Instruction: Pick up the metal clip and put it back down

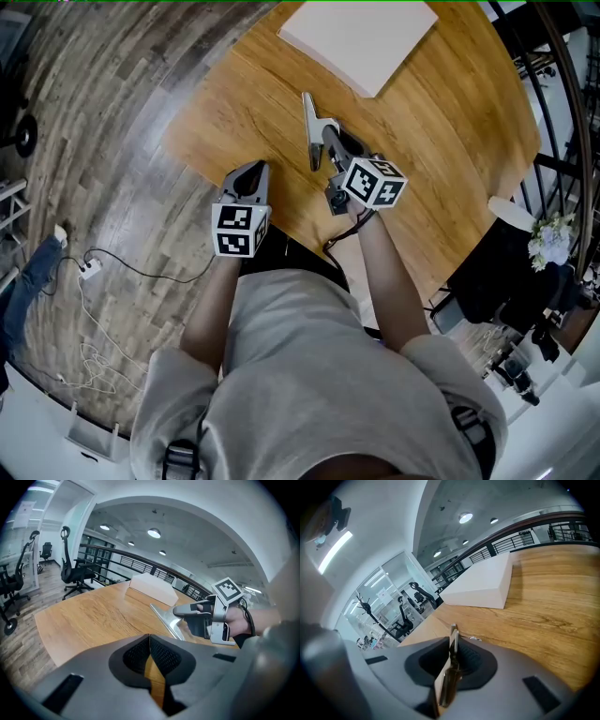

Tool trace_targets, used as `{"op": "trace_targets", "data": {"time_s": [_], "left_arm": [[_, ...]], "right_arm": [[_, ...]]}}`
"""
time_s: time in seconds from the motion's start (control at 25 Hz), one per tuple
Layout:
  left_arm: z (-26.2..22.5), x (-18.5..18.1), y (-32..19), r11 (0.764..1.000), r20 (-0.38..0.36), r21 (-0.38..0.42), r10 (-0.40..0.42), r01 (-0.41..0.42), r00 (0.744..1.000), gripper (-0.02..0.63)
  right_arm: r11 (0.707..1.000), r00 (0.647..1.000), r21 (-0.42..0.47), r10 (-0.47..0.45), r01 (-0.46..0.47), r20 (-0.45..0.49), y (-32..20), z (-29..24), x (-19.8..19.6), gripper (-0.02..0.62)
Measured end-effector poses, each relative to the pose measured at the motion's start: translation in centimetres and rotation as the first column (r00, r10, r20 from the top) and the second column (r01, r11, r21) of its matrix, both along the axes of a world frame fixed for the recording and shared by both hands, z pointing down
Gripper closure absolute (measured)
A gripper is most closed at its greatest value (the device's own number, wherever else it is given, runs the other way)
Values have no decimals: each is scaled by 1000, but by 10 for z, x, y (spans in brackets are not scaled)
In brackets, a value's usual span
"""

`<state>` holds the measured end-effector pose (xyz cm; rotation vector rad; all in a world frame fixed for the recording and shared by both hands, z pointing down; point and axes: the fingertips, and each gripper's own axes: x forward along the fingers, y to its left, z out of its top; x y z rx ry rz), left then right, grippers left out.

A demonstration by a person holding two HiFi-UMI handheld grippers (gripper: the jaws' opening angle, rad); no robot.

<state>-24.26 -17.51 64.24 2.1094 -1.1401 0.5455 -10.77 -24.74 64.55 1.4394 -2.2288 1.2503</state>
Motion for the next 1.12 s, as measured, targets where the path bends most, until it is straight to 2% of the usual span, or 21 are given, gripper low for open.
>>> {"op": "trace_targets", "data": {"time_s": [0.08, 0.12, 0.16, 0.32, 0.6, 0.72, 0.76, 0.84, 0.88, 1.12], "left_arm": [[-1, 2, 3, 1000, 1, 1, 4, -4, 1000, 581], [-2, 4, 5, 1000, 0, 1, 6, -6, 1000, 581], [-3, 6, 7, 1000, -1, 2, 9, -9, 1000, 581], [-9, 17, 12, 999, 1, 8, 31, -31, 1000, 581], [-24, 50, 18, 996, -5, 31, 80, -80, 997, 581], [-29, 70, 27, 993, -13, 33, 114, -113, 993, 581], [-30, 77, 31, 992, -16, 31, 126, -125, 992, 581], [-30, 93, 38, 988, -22, 29, 154, -153, 988, 581], [-31, 102, 42, 985, -25, 29, 169, -168, 985, 581], [-42, 150, 62, 963, -34, 44, 266, -265, 963, 581]], "right_arm": [[1000, 1000, -15, -16, 16, -17, 4, 5, 2, 526], [999, 1000, -23, -25, 24, -18, 7, 7, 2, 453], [999, 999, -28, -31, 31, -14, 11, 9, 3, 414], [999, 999, -34, -32, 32, -19, 24, 7, 10, 385], [1000, 999, -7, -17, 17, -47, 59, -8, 34, 385], [1000, 996, 18, -15, 16, -86, 82, -17, 46, 398], [1000, 994, 26, -6, 9, -106, 90, -19, 53, 426], [999, 989, 44, 21, -15, -146, 104, -24, 67, 524], [998, 986, 52, 33, -25, -162, 111, -26, 75, 545], [997, 964, 58, 67, -53, -258, 162, -33, 111, 566]]}}
